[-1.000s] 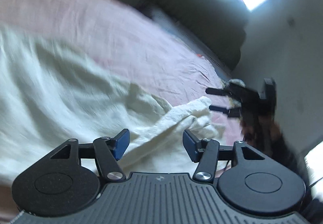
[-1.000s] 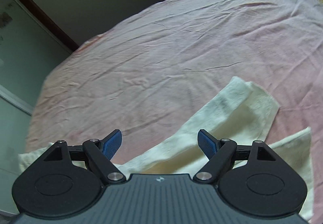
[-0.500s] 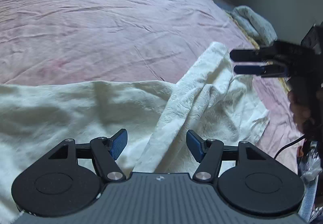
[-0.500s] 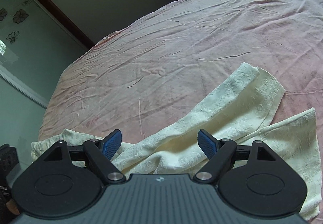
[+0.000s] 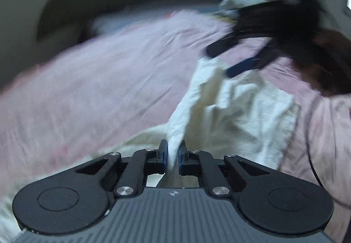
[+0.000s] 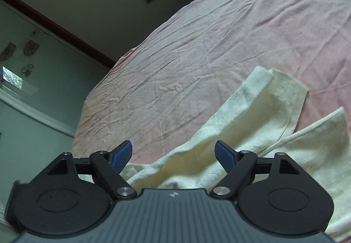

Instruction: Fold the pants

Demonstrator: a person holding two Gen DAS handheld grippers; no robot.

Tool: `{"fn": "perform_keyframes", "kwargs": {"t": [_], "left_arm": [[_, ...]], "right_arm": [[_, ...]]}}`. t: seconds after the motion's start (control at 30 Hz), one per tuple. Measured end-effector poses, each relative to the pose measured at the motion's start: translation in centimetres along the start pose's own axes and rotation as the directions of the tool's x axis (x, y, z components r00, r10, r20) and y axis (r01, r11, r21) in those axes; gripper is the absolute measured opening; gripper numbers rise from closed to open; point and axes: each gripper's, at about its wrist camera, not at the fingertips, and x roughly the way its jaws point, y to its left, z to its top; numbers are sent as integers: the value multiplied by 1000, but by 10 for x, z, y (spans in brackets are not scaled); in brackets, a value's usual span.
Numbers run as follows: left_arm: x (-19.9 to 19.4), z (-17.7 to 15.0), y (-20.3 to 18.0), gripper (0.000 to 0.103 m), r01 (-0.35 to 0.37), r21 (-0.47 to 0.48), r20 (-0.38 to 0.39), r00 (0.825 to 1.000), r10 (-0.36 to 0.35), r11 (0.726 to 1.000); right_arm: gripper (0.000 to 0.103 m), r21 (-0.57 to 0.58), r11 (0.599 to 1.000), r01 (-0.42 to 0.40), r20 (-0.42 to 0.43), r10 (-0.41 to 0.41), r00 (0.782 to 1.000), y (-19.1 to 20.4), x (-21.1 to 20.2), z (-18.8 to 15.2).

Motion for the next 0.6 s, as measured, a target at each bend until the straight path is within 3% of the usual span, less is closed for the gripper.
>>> {"fn": "perform_keyframes", "kwargs": {"t": [0.1, 0.23, 0.3, 0.4, 0.43, 0.5, 0.6], "left_arm": [[-21, -15, -46, 9, 129, 195, 39, 990, -139, 972], [-19, -39, -76, 9, 209, 268, -22, 977, -211, 941], [-14, -46, -73, 9, 209, 240, -49, 978, -203, 948], [-16, -42, -52, 10, 183, 128, -40, 983, -179, 975], [-20, -38, -46, 21, 161, 99, -21, 987, -160, 982], [-28, -30, -34, 25, 94, 56, 25, 995, -95, 994], [-36, -23, -21, 32, 5, 11, 52, 999, -6, 1000]], "right_arm": [[83, -4, 1000, 8, -36, -8, 999, -2, 8, -5], [83, 51, 997, 57, -55, -54, 997, -18, 14, -9], [83, 103, 994, 40, -47, -35, 998, -28, 13, -9], [83, 196, 979, -60, -3, 62, 998, -41, 9, -5], [83, 219, 972, -80, 12, 79, 997, -44, 9, -2], [83, 245, 967, -65, 25, 61, 998, -47, 13, 3], [83, 246, 969, 21, 18, -26, 1000, -53, 23, 14]]}}
